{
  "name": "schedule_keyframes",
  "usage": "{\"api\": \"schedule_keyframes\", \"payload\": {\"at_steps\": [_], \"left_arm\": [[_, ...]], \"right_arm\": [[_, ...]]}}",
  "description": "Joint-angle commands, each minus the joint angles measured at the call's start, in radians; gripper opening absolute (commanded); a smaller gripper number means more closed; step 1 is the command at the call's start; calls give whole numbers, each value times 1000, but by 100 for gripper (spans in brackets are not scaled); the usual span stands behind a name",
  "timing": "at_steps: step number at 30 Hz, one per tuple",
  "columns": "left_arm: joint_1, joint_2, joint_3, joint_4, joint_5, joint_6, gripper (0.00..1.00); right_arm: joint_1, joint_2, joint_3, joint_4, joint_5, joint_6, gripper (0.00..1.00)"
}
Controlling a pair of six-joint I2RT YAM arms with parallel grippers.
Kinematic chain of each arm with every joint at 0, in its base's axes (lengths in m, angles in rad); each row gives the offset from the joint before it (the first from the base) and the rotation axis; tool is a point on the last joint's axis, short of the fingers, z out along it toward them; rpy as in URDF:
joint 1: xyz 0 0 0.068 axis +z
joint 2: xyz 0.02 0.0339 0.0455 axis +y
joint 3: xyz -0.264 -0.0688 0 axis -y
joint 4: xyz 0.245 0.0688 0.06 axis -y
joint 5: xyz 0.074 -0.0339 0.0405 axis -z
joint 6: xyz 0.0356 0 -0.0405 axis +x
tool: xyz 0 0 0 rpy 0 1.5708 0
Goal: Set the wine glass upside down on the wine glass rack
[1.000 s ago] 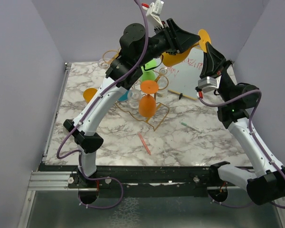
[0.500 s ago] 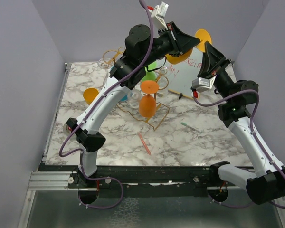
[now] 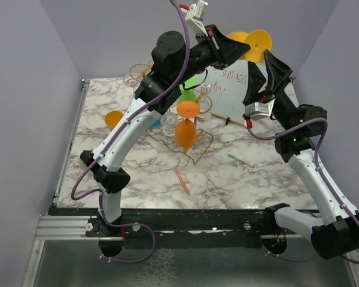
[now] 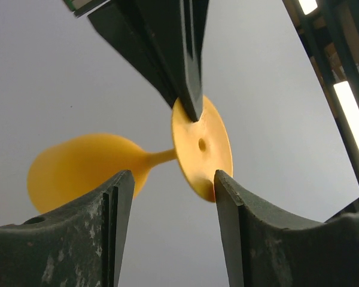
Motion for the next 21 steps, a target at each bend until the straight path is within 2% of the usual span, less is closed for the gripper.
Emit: {"api": "schedule_keyframes", "payload": {"at_steps": [1,8,12,16,19,21], "left_arm": [[-2,-80,-20,85,-64,55,0],[12,-108,-22,86,-119,114,0],[80,-115,-30,60,-89,77,0],[189,-132,-92,53,-2,-26,0],[253,-156,-170,55,49,-80,0],[277,-177,-223,52,46,-87,0]], "right_arm": [[2,-15,-20,19,-29,18,63],[2,-50,-57,32,-28,102,70],[2,-80,-81,32,-12,210,70],[2,-100,-104,49,30,373,67],[2,-107,-133,115,141,547,64],[2,-123,-138,103,227,693,64]]}}
